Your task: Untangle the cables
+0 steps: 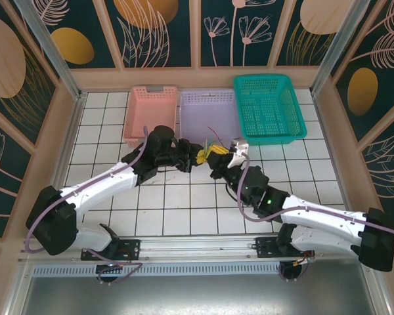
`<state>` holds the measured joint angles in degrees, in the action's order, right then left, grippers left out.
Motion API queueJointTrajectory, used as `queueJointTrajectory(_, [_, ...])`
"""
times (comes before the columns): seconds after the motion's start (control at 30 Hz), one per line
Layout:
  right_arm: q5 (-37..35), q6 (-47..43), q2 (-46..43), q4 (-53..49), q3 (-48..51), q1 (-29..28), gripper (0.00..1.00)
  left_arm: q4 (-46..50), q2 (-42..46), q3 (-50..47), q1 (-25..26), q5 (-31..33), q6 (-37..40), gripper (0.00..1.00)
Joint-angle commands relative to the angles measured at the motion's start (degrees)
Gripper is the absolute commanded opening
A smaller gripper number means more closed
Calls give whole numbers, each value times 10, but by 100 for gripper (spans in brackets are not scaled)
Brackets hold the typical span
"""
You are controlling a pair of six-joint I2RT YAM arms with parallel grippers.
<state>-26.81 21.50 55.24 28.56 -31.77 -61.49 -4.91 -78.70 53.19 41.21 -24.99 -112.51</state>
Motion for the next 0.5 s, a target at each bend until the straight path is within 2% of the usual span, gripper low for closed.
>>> queueJointTrajectory(0.0, [167, 55, -32, 33, -17, 59, 0, 3, 15, 37, -32, 82, 6, 33])
queueJointTrajectory(0.03, [229, 72, -32, 22, -28, 100, 0, 21, 20, 45, -31, 80, 19, 49])
queueJointTrajectory(0.1, [350, 87, -27, 1, -51, 170, 0, 48, 30, 56, -32, 78, 47, 68])
queueJointTrajectory(0.2, [464, 57, -24, -52, -79, 229, 0, 76, 45, 65, -36, 76, 78, 76])
queueJointTrajectory(0.33, [472, -38, -48, -103, -83, 237, 0, 100, 40, 84, -38, 38, 107, 82])
queueJointTrajectory(0.47, [471, -68, -50, -86, -76, 241, 0, 126, 8, 123, -35, 1, 151, 87])
